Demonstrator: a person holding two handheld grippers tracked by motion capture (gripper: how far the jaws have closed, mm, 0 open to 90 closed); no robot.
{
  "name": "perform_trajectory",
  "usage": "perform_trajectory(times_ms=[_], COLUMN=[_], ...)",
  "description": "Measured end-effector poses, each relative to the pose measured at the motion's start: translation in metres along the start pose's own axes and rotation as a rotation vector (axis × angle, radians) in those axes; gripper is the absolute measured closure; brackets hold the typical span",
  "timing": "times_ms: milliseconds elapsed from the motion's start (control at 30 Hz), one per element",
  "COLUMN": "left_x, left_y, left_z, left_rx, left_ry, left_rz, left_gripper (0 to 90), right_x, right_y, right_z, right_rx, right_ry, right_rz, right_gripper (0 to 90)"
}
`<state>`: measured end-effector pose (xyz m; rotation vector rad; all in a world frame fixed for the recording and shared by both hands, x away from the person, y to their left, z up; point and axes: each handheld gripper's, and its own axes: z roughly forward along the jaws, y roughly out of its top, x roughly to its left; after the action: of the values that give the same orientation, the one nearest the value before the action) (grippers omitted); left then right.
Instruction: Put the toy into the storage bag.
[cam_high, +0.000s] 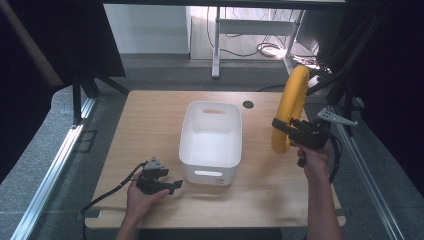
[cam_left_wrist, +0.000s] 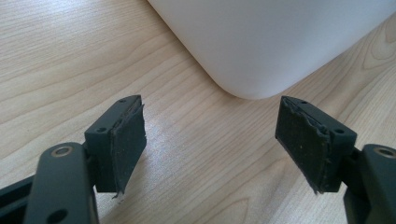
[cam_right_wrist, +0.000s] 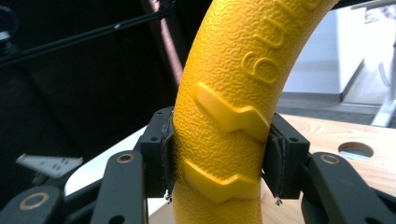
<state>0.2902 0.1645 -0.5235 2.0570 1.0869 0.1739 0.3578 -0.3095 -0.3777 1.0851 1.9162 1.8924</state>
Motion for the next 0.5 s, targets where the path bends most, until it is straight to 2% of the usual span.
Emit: perform_trajectory(times_ms=[100, 400, 500], left_x=[0.000, 0.000, 0.000], left_y=[0.000, 0.000, 0.000], left_z=[-0.001, 0.000, 0.000], left_rx=[0.000, 0.003, 0.004], left_ry=[0.001, 0.000, 0.002], left_rz=[0.001, 0.002, 0.003], left_gripper=[24.5, 24.6, 24.5], right_x=[0.008, 0.019, 0.024], right_y=[-0.005, -0.019, -0.020], right_z=[0.006, 0.019, 0.021], right_rx=[-0.031, -0.125, -0.152], right_ry=[-0.036, -0.068, -0.088], right_rz=[-0.008, 0.026, 0.017], right_gripper=[51.2, 51.0, 51.0])
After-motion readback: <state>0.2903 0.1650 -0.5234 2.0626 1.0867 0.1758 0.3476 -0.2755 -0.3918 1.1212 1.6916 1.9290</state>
